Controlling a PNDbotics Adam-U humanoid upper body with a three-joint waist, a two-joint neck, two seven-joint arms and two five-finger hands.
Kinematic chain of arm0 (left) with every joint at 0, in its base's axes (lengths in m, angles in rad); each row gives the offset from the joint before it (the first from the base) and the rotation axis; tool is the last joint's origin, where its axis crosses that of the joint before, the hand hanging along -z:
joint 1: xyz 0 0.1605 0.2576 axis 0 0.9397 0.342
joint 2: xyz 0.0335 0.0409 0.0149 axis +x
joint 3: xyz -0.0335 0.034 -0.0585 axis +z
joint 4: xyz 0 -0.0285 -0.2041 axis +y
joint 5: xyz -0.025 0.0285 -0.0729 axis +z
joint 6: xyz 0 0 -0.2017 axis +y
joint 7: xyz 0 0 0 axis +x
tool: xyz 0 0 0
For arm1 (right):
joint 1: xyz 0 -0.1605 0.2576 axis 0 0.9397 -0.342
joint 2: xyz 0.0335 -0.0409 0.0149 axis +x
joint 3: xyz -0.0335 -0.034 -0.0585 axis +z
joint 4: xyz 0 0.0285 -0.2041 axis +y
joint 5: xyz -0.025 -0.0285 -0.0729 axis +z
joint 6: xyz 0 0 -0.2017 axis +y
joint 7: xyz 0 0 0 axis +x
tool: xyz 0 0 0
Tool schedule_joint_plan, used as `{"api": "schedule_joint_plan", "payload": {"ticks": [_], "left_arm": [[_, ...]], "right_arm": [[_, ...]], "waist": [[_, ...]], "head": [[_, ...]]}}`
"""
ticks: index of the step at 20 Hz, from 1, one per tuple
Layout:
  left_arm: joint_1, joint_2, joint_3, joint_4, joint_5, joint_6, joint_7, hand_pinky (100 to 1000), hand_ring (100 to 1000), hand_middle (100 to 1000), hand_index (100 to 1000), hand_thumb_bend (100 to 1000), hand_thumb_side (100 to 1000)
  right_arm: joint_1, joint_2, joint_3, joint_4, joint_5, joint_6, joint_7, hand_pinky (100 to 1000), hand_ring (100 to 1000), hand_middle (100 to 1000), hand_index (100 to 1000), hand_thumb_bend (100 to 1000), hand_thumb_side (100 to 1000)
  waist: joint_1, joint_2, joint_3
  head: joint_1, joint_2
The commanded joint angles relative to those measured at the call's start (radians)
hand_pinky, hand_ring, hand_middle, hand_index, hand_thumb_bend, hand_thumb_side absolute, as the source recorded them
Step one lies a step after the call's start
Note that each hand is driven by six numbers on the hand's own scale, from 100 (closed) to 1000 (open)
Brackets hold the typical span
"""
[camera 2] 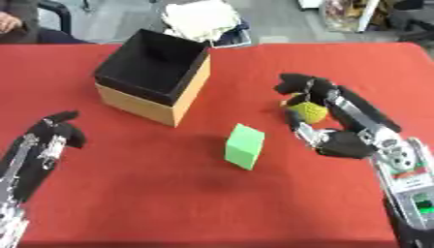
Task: Pick up objects on the table and place them in the box.
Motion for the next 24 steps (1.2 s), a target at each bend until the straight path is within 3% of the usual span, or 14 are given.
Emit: {"api": "schedule_joint_plan", "payload": {"ticks": [1,11,18,24], "left_arm": [[-0.008,0.008,-0.003,-0.012,0.002,-0.001,-0.004,591,575,515,821,100,758],[-0.007,0.011,-0.004,-0.012,0.002,-0.001,-0.006,592,575,515,822,100,759],[-0.006,0.011,-0.006,-0.011,0.003,-0.001,-0.008,592,575,515,822,100,760],[-0.006,0.01,-0.008,-0.01,0.004,-0.001,-0.01,592,575,515,822,100,761]], "right_arm": [[-0.028,-0.053,0.016,0.01,0.057,-0.018,-0.008,778,876,822,950,100,546],[-0.12,-0.129,0.099,0.108,0.16,-0.047,-0.009,794,890,834,946,100,557],[-0.162,-0.134,0.138,0.156,0.22,-0.059,-0.011,808,900,855,957,100,578],[-0.184,-0.133,0.175,0.164,0.268,-0.085,0.016,837,934,935,982,100,619]], "waist": [[0.0,-0.011,0.002],[0.001,-0.008,0.007],[-0.001,-0.006,0.011],[-0.004,-0.007,0.015]], "head": [[-0.005,0.005],[-0.011,0.005],[-0.013,0.005],[-0.015,0.005]]}}
